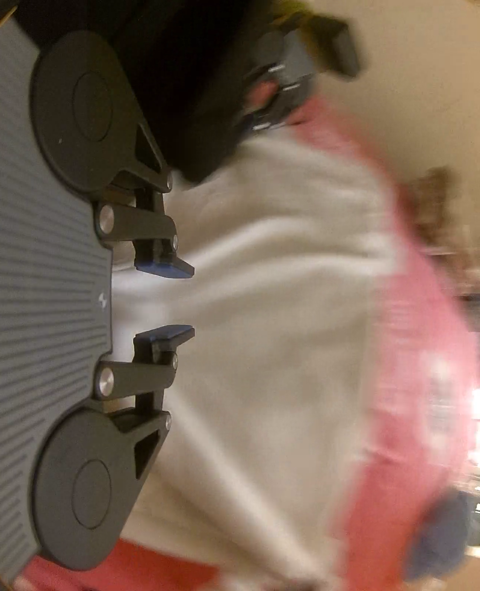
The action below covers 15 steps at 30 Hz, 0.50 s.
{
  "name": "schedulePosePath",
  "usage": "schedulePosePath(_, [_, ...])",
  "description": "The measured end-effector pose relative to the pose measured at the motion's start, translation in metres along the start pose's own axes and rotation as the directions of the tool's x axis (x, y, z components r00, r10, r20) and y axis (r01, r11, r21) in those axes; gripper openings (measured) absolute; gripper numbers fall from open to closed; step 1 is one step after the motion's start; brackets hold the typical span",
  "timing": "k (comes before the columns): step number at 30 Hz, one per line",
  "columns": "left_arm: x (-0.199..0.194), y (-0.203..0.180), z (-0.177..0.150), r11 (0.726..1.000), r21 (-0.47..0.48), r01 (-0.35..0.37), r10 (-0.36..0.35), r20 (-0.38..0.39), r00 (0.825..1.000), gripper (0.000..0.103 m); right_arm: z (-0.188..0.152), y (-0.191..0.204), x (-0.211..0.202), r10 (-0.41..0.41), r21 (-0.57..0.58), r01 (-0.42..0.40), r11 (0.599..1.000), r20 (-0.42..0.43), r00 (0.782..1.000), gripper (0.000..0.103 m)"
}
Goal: Fold clothes
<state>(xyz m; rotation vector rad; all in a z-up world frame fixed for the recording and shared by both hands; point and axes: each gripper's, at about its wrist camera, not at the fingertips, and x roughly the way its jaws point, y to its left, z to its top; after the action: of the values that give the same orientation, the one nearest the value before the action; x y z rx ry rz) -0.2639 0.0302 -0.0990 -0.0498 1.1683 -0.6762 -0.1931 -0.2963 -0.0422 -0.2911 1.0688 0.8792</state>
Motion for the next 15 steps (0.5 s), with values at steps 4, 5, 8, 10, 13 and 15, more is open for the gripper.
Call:
schedulePosePath(4, [-0.011, 0.002, 0.001, 0.999, -0.046, 0.021, -0.022, -0.020, 1.000, 0.016, 0.002, 0.007, 0.025, 0.006, -0.015, -0.007, 1.000, -0.061, 0.998, 0.026])
schedulePosePath(5, [-0.018, 0.004, 0.002, 0.998, -0.054, 0.025, -0.026, -0.021, 0.999, 0.016, 0.009, 0.004, 0.019, 0.010, 0.011, -0.010, 1.000, -0.062, 0.998, 0.026])
schedulePosePath(8, [-0.048, 0.009, 0.007, 0.999, -0.027, 0.017, -0.016, 0.032, 0.999, 0.018, 0.031, -0.002, -0.008, -0.023, 0.017, 0.023, 1.000, 0.026, 0.999, 0.027])
schedulePosePath(10, [-0.069, 0.015, 0.017, 1.000, -0.020, 0.006, -0.004, 0.098, 0.995, 0.026, 0.049, -0.012, -0.027, -0.074, 0.038, 0.071, 0.997, 0.114, 0.991, 0.027])
schedulePosePath(13, [-0.074, 0.032, 0.035, 0.994, -0.075, -0.082, 0.094, 0.177, 0.980, 0.027, 0.072, -0.032, -0.034, -0.194, 0.107, 0.174, 0.979, 0.222, 0.956, 0.027])
schedulePosePath(15, [-0.061, 0.047, 0.036, 0.978, -0.128, -0.161, 0.181, 0.159, 0.970, 0.026, 0.074, -0.050, -0.022, -0.269, 0.185, 0.229, 0.956, 0.235, 0.934, 0.027])
